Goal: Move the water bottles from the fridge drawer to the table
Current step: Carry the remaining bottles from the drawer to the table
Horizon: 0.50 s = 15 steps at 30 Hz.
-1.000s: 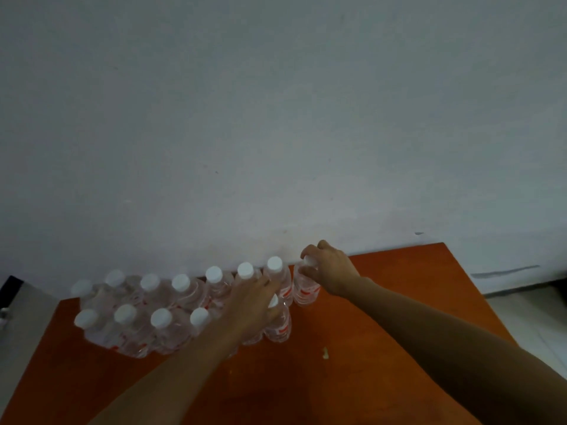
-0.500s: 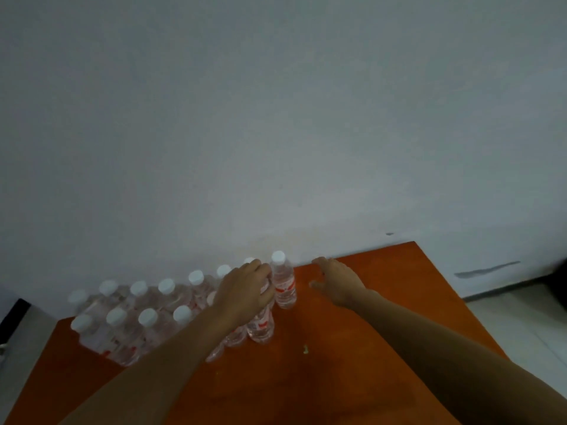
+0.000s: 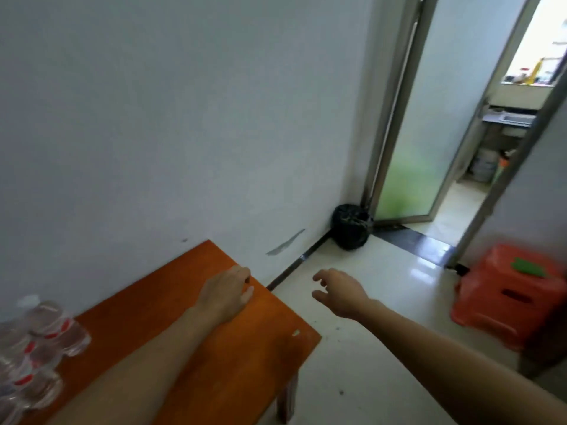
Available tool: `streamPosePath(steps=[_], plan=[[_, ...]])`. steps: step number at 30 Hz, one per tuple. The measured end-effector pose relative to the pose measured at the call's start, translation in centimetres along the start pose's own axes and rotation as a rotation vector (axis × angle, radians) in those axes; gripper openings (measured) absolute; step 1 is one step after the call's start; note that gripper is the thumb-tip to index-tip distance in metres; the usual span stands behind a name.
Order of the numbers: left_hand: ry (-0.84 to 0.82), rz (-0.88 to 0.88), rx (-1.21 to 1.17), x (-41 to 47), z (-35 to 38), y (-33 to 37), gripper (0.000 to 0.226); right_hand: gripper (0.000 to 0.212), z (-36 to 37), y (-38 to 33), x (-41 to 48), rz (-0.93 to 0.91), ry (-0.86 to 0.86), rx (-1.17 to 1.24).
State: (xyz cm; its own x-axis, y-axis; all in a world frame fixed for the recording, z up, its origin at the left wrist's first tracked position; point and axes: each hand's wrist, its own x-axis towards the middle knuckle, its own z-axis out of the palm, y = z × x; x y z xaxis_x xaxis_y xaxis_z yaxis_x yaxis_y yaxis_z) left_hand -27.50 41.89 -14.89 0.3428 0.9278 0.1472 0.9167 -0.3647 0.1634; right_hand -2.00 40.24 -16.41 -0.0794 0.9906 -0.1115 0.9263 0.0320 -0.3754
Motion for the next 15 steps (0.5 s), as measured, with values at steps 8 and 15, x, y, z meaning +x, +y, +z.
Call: streamPosePath(steps=[8, 15], plan=[[-0.062, 0.412, -0.122, 9.1, 4.6, 25.3, 0.027, 0.04, -9.2, 21.9, -13.1, 0.408, 0.179, 0.041], [-0.105, 0.742, -0.138, 15.3, 9.1, 46.7, 0.027, 0.032, -13.8, 36.8, -22.8, 0.712, 0.285, 0.072]])
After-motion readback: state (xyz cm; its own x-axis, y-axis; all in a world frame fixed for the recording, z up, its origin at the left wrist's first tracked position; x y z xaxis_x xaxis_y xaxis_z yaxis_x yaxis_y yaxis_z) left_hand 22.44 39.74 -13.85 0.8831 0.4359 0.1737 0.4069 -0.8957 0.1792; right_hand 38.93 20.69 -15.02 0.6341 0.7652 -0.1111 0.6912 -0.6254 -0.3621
